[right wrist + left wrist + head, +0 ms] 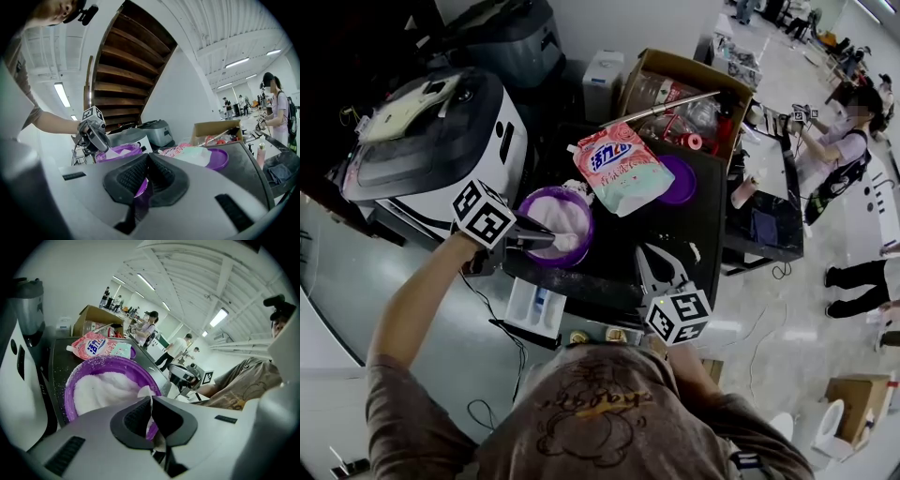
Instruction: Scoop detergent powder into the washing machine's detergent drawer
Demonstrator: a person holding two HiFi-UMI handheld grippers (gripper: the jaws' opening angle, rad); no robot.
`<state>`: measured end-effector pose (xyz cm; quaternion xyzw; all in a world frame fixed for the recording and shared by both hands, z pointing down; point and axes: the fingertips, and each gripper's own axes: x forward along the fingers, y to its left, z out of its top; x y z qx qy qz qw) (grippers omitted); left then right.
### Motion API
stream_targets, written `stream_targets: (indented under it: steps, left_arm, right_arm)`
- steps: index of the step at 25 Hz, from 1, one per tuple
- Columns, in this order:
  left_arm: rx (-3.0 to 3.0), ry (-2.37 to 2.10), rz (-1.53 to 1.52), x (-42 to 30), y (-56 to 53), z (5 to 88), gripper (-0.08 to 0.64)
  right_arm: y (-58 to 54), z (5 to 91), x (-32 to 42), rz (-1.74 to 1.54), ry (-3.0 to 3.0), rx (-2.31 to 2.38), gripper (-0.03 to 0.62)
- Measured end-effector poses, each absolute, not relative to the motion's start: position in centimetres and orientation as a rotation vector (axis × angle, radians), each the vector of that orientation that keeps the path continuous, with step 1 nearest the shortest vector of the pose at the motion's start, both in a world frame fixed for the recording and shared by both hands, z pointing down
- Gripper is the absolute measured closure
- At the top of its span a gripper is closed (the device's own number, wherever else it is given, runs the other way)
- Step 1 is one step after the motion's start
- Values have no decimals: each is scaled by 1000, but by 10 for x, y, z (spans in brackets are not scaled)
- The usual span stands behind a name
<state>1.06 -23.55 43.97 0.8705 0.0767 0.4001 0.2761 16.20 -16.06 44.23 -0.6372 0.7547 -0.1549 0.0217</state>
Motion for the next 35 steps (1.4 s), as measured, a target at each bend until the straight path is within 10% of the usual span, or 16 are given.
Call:
stream_targets:
  steps: [35]
  left_arm:
    - [1954, -418, 45, -55, -258, 384, 535]
  right_arm:
    - [-190, 429, 112, -449, 2508, -1796, 589]
